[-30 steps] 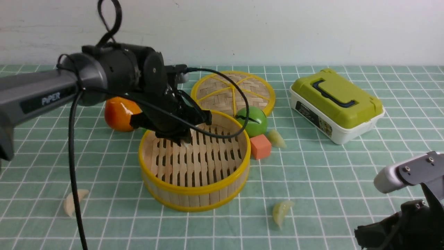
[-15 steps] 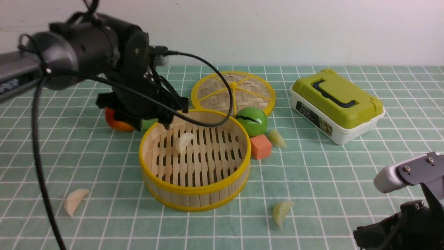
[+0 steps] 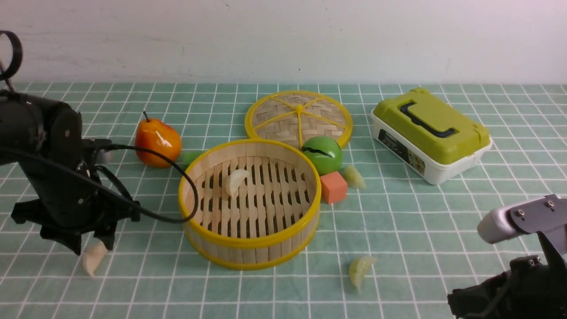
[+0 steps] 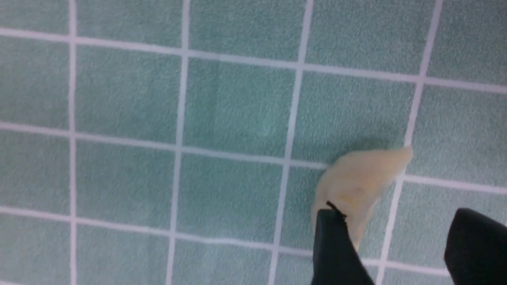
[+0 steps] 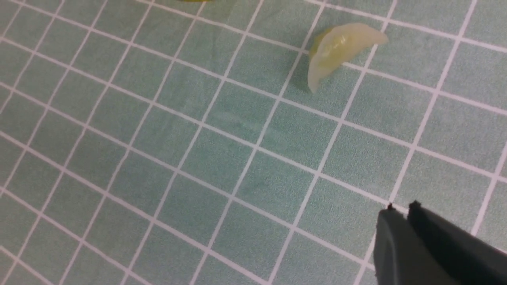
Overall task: Put the dumplings into the steamer on the table with the blue tablecloth.
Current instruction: 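Reach for and grasp a dumpling on the table with the left gripper, then place the dumpling into the bamboo steamer basket with the left gripper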
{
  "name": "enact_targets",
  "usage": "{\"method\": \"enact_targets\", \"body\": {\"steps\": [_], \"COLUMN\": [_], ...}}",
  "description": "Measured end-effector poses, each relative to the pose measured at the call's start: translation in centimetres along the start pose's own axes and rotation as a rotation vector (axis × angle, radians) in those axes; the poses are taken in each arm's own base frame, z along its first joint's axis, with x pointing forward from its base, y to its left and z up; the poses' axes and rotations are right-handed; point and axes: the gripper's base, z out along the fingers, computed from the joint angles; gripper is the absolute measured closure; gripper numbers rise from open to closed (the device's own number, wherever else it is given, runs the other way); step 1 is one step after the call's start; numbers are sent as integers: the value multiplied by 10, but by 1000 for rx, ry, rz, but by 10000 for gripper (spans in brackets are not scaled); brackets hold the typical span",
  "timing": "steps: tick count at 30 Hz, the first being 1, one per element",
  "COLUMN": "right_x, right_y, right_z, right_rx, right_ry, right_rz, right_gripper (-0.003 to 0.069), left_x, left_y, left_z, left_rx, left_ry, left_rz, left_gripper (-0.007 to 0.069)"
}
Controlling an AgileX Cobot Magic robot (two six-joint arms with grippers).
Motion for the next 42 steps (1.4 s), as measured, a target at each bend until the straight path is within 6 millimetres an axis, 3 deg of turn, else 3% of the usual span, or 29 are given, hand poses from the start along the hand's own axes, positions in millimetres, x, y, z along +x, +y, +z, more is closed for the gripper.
{"method": "enact_targets", "body": {"steps": [4,10,20,22,24,28,31,35,37,42], "right_x": [0,0,0,0,0,-1,-1,-1,-1,-1], "right_y": [0,0,0,0,0,0,0,0,0,0], "right_z": [0,0,0,0,0,0,0,0,0,0], "right_rx": [-1,-1,-1,-1,0,1,0,0,0,0], "right_ry": [-1,-1,-1,-1,-3,-6,-7,-7,-7,-6], "right_rz": [2,3,3,3,3,3,5,5,5,5], "right_gripper": [607,602,589,587,585,584,584,582,578,573], "left_x": [-2,-3,-4,-7,-15,-18,-15,-12,-13,-14], "left_y": [-1,2,1,-4,-14,-49,-80,-108,-124,-136], "left_z": [10,26,21,2,-33,-96,-117,-106,-80,-30], "left_rx": [-4,-57,-39,-3,60,216,305,337,322,269], "left_ry": [-9,10,-4,-47,-144,-299,-336,-308,-264,-180], "left_rz": [4,-17,-56,-72,-65,-9,43,94,126,158], "left_gripper": [290,404,453,453,454,454,454,454,454,454]}}
